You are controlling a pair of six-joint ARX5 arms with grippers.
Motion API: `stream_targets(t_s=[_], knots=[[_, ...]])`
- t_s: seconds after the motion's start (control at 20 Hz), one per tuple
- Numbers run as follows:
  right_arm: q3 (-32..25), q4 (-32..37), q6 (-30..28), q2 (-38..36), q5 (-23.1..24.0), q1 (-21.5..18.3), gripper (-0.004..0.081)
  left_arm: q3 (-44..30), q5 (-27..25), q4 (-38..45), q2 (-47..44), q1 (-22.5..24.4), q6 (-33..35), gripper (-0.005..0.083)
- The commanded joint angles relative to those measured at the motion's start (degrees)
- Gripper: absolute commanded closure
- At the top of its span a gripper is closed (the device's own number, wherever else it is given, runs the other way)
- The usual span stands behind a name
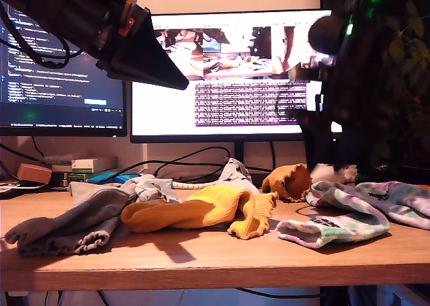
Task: Pair up the socks based on colour and pattern, by placing them on top of one another
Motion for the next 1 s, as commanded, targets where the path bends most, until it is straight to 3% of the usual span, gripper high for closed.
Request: stream_targets(t_s=[0.0, 0.2, 0.25, 0.35, 0.4, 0.7, 0.95], knots=[[-0.8, -0.7, 0.0, 1.5, 0.0, 0.3, 0.0366, -0.8, 0.2, 0.2, 0.2, -0.2, -0.5, 0.0797], [-0.8, -0.5, -0.2, 2.7, 2.1, 0.3, 0.0385, -0.9, 0.2, 0.2, 0.2, -0.2, -1.3, 0.0797], [-0.8, 0.3, -0.3, 2.7, 2.8, 0.3, 0.046, -0.9, 0.2, 0.2, 0.2, -0.2, -1.4, 0.0797], [-0.8, 0.9, -0.4, 2.7, 3.1, 0.3, 0.0739, -0.8, 0.2, 0.1, 0.2, -0.1, -1.6, 0.0797], [-0.8, 1.0, -0.4, 2.7, 3.1, 0.3, 0.0772, -0.9, 0.2, 0.0, 0.2, -0.2, -1.7, 0.0797], [-0.8, 0.0, -2.0, 2.5, 2.9, 0.3, 0.0783, -0.9, 0.2, -1.3, 0.2, -0.2, -1.8, 0.0797], [-0.8, -3.5, -3.6, -0.9, -2.1, 0.4, 0.0783, -0.8, 0.2, -1.1, 0.2, -0.2, -1.7, 0.0797]])
